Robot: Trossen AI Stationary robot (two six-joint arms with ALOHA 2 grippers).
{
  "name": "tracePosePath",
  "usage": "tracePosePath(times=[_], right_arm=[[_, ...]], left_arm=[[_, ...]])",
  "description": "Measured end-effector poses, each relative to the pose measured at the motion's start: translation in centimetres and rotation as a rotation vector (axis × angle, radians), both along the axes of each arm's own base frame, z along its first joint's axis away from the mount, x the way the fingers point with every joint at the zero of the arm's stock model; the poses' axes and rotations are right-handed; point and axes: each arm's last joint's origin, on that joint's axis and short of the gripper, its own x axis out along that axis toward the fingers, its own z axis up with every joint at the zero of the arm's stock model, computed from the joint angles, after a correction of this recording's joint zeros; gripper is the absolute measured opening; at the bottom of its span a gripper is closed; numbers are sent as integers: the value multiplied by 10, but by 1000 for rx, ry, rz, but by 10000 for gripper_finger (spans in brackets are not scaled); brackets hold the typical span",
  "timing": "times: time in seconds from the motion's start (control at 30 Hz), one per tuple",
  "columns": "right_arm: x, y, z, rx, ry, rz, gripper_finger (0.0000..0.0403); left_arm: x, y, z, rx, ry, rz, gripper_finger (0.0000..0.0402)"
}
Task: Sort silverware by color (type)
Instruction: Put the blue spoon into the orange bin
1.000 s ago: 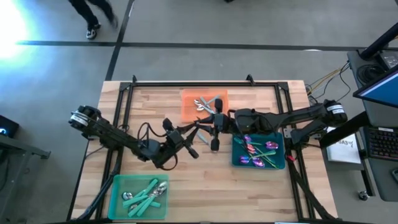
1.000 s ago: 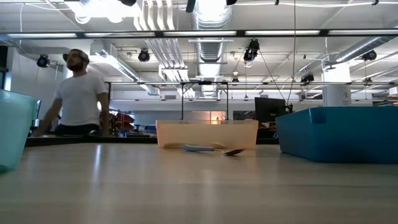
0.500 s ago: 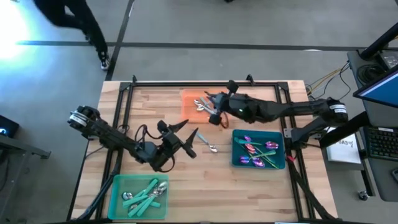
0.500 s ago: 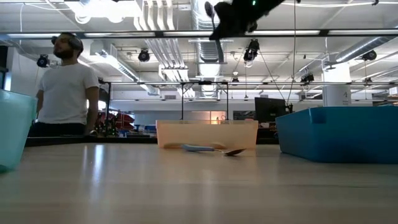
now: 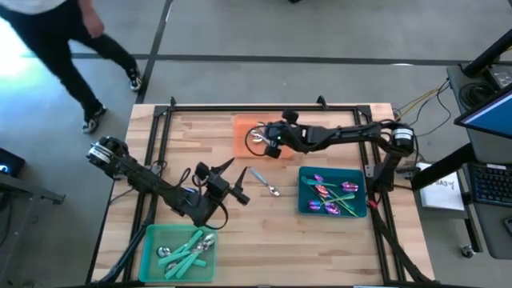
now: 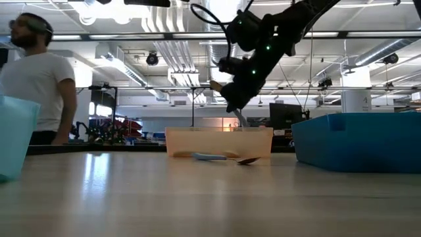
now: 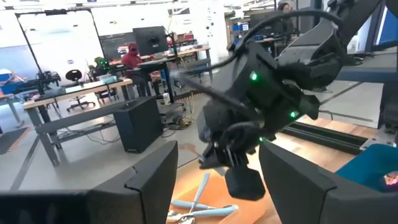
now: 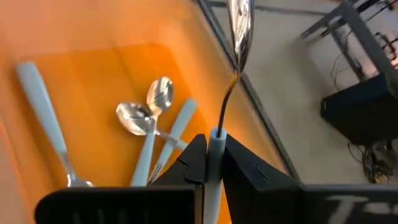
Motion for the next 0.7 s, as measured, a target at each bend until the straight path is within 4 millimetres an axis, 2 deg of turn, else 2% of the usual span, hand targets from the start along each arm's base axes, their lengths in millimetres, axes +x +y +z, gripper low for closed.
tracePosePath(times=[0.13, 0.3, 0.5, 0.6, 0.7], right_arm=[[1, 2, -8, 51, 11, -8, 27], [-4, 4, -4, 99, -11, -57, 93], [-16, 9, 15, 113, -29, -69, 154], [-27, 16, 33, 173, -75, -58, 166], [-42, 23, 53, 312, -127, -6, 169]], left_arm=[[0, 0, 0, 1, 3, 0, 210], [0, 0, -1, 5, 8, -9, 210], [1, -1, -4, 12, 25, -37, 210], [5, 1, -11, 2, 42, -133, 210], [12, 8, -22, -54, 80, -298, 210]])
